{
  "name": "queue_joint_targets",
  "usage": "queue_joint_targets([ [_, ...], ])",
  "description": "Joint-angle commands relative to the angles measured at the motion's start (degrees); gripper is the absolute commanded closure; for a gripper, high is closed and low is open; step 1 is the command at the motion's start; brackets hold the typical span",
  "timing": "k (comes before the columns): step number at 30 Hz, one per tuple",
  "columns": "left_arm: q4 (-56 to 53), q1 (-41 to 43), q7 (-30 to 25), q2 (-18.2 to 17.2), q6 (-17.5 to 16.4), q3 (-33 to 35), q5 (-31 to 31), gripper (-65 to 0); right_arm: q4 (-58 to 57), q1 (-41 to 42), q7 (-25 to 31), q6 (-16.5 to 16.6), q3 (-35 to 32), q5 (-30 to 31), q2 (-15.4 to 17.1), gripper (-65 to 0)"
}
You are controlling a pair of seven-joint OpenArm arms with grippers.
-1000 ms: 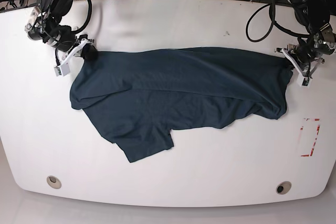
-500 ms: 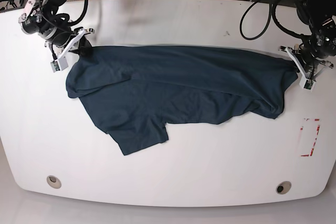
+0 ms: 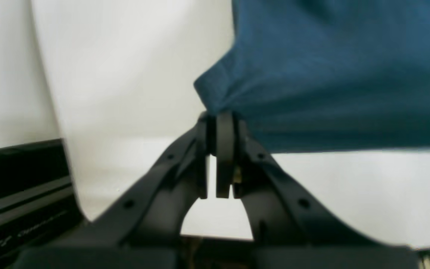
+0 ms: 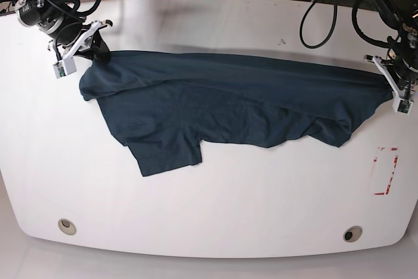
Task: Fold the T-shirt properly
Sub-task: 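Pull the held shirt edge with both grippers to smooth it flat, then lift the shirt with the right gripper and drag it off the table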
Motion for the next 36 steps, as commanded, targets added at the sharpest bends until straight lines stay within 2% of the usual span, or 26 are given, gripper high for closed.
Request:
queue_joint_targets([
  [1, 1.0, -2.7, 0.2, -1.2, 0.1, -1.3, -1.3, 0.0, 1.2, 1.4, 0.9, 0.1, 0.5, 0.6, 2.9, -2.7],
  [8, 0.9, -12.1, 0.2, -1.2, 0.1, 1.8, -1.3, 0.0, 0.9, 9.0, 0.1, 0.1, 0.5, 0.4, 5.6, -2.7],
  [15, -0.6, -22.0, 0.2, -0.9, 0.1, 8.8, -1.4, 0.0, -1.4, 17.5, 0.1, 0.1, 0.3, 0.4, 10.6, -2.7],
  [18, -1.0, -25.7, 0.2, -0.9, 0.1, 11.1, -1.5, 0.0, -4.6, 21.5, 0.1, 0.1, -2.1, 0.4, 13.6, -2.7],
  [21, -1.1, -29.0, 0.2, -0.8, 0.1, 11.8, -1.5, 0.0, -7.2, 24.6, 0.2, 0.1, -3.4, 0.4, 16.2, -2.7],
  [24, -1.4, -32.9, 0.2, -0.1, 1.5, 11.9, -1.4, 0.0, -10.3, 29.1, 0.2, 0.1, -4.3, 0.4, 18.3, -2.7],
  [32, -1.9, -41.9, 0.2, 1.3, 4.7, 11.9, -1.3, 0.0, -18.4, 43.3, 0.2, 0.1, -12.7, 0.4, 25.8, -2.7],
  [36, -1.9, -47.0, 0.3, 1.3, 5.0, 11.9, -1.3, 0.0, -22.7, 51.9, 0.2, 0.1, -18.5, 0.3, 29.5, -2.7],
])
